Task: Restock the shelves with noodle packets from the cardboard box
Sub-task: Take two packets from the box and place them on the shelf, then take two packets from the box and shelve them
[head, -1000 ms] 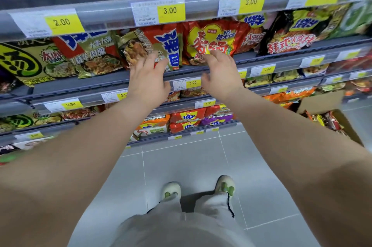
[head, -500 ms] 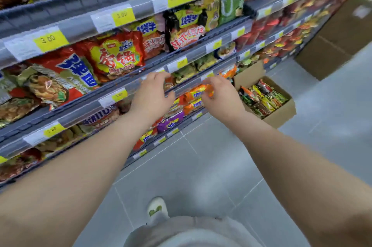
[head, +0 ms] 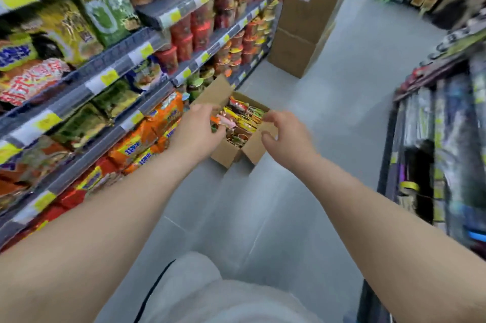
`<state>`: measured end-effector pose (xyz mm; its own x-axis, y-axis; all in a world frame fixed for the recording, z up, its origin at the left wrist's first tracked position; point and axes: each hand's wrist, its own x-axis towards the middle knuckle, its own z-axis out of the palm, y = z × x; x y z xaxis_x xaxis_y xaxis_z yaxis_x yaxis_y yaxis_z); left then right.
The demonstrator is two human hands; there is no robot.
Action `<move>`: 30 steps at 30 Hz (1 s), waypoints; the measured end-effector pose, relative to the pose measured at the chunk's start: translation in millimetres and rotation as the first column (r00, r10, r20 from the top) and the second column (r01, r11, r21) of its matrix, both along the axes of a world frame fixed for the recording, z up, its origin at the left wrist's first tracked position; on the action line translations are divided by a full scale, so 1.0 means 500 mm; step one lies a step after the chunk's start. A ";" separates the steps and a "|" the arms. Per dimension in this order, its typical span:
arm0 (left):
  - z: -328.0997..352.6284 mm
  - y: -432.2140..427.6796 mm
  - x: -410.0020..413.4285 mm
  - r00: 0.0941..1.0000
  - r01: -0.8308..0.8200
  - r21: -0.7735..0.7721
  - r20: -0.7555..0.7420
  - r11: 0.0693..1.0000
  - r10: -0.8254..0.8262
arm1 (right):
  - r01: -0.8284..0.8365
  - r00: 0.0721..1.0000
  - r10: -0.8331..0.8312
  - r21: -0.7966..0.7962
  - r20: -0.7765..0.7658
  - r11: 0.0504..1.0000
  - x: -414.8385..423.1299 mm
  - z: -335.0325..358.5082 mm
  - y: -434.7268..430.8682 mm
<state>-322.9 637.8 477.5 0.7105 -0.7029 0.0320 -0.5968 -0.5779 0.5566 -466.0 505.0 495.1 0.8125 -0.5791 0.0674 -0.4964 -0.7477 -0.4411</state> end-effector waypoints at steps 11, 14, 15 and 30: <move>-0.043 -0.418 0.188 0.991 0.109 0.007 -0.076 0.994 -0.109 | 0.072 0.995 -0.067 0.056 -0.079 0.996 0.160 -0.049 -0.376; -0.032 -0.534 0.251 0.987 0.128 0.034 -0.098 0.991 -0.124 | 0.086 0.990 -0.078 0.063 -0.115 0.994 0.221 -0.038 -0.484; -0.025 -0.567 0.270 0.987 0.129 0.037 -0.100 0.991 -0.125 | 0.090 0.990 -0.082 0.068 -0.111 0.994 0.238 -0.034 -0.516; -0.066 -0.982 0.433 0.984 -0.133 0.137 -0.097 0.982 0.147 | -0.214 0.966 0.228 0.117 -0.120 0.970 0.481 -0.065 -1.042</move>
<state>-106.5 146.9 444.4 0.7966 -0.5897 -0.1330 -0.4469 -0.7226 0.5274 -225.3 -15.9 462.8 0.9187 -0.3823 -0.0987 -0.3825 -0.7998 -0.4626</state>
